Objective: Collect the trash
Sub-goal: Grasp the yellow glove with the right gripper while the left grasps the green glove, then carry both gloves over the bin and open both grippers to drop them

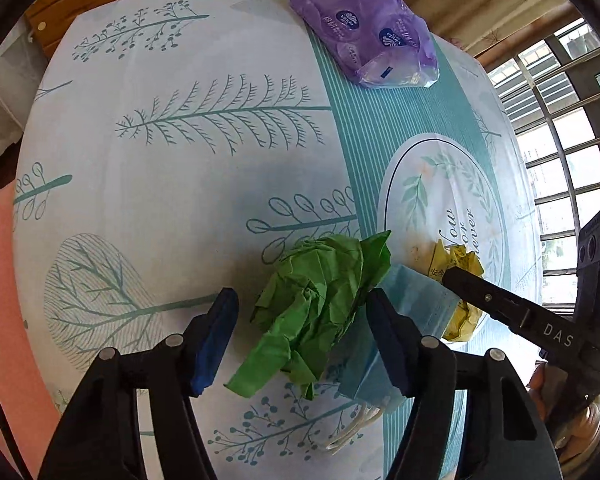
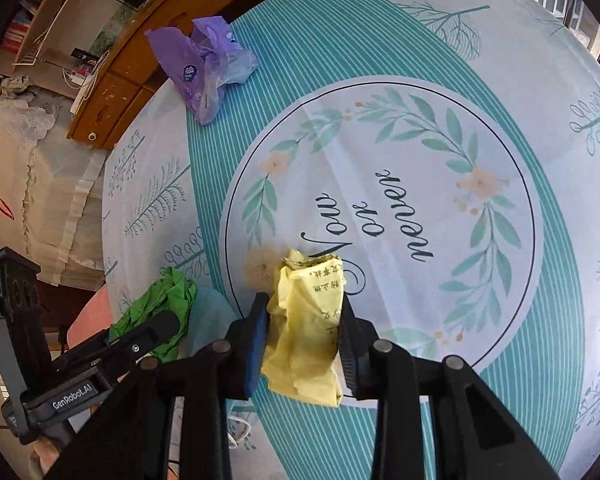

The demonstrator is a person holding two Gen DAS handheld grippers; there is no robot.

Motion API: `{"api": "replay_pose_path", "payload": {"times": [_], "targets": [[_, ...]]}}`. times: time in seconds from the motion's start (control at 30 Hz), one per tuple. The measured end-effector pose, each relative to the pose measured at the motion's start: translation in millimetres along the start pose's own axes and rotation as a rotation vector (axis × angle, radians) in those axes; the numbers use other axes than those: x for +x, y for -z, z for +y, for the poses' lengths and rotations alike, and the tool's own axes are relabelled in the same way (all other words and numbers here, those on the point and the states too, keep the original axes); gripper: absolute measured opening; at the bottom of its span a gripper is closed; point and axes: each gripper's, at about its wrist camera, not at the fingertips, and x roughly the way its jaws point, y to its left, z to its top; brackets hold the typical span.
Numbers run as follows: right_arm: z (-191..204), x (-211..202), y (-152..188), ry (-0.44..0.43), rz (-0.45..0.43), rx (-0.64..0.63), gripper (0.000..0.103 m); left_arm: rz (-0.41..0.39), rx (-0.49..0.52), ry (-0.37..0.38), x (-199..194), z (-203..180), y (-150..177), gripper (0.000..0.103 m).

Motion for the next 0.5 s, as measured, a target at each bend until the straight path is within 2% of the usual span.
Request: {"api": "replay_pose_path", "payload": {"times": [0.07,0.2,0.5], "targets": [[-1.8,-2.4,2.3,0.003,-0.005,0.004,0.031,0.010,0.003,0.034,3.7,-2.5,1.7,0.045],[-6.9,-9.7,8.2,0.015,-0.021,0.003,0.030,-0.027,0.014,0.012,1.6,-7.8,6.0,0.039],[-18.5,-34.7,35.1,0.045,-0.050,-0.021,0.029,-0.157,-0.029,-0.022,-49.7,-7.1,36.1,0.037]]}}
